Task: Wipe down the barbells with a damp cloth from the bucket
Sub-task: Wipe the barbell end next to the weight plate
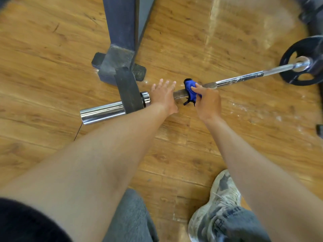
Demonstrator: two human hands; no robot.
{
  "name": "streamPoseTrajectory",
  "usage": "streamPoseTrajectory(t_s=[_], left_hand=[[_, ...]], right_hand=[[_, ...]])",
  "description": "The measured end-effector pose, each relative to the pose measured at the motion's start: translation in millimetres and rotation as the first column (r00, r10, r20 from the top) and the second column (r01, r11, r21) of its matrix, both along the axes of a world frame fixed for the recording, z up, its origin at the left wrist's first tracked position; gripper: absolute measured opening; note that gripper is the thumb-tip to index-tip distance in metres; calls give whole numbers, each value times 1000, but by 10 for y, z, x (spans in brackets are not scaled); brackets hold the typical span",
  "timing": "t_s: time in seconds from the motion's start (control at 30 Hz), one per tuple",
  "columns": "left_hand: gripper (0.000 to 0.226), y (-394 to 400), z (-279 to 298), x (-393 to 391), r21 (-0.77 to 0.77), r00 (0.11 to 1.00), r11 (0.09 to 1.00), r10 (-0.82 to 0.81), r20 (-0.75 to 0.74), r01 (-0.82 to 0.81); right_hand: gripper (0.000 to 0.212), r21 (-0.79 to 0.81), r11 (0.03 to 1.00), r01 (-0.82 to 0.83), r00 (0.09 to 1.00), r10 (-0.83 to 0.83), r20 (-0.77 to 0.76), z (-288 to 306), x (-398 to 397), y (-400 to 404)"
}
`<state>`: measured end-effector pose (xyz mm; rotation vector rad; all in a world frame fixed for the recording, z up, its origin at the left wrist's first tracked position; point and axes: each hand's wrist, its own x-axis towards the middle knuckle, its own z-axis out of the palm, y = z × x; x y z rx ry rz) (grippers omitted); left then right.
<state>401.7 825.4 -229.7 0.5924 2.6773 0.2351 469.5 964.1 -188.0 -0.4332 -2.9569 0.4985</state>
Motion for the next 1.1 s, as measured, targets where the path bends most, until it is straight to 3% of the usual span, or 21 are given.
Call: streamPoseTrajectory(t_s=[0.27, 0.4, 0.47, 0.57, 0.6, 0.73, 0.87, 0.93, 1.03, 1.1], left_hand=[[115, -59, 93, 224, -37, 989, 991, -129, -70, 126], [107, -75, 60, 404, -41, 980, 989, -150, -132, 145], [110, -64, 26, 502, -26, 975, 989, -150, -163, 148], [117, -73, -66, 706, -40, 959, 988, -153, -237, 148], [117, -82, -89, 769, -50, 951, 986, -164, -264, 156], [117, -93, -110, 997, -56, 929, 983, -182, -322, 173], [115, -132, -140, 1219, -79, 906, 974, -225, -358, 211], [113, -177, -152, 1312, -80, 888, 970, -244, -390, 231], [110, -239, -167, 1419, -89, 869, 964, -266, -417, 252], [112, -239, -191, 1489, -111, 854, 958, -286, -434, 264]], right_hand=[[53, 103, 992, -71, 997, 66, 48, -36, 347, -199], [59, 144, 965, -218, 973, 204, 110, -86, 490, -290], [58, 195, 970, -144, 989, 131, 75, -112, 543, -93], [50, 222, 968, 118, 986, -141, 91, -123, 640, 149], [48, 236, 965, 114, 984, -142, 106, -137, 675, 108], [54, 153, 975, -164, 984, 149, 99, -166, 1002, -24], [51, 110, 982, 156, 986, -161, 44, -197, 1197, 213], [54, 139, 984, 108, 991, -117, 58, -214, 1255, 63], [57, 83, 990, -114, 993, 110, 50, -282, 1434, -63], [54, 13, 1000, -4, 1000, 4, -5, -291, 1537, 44]])
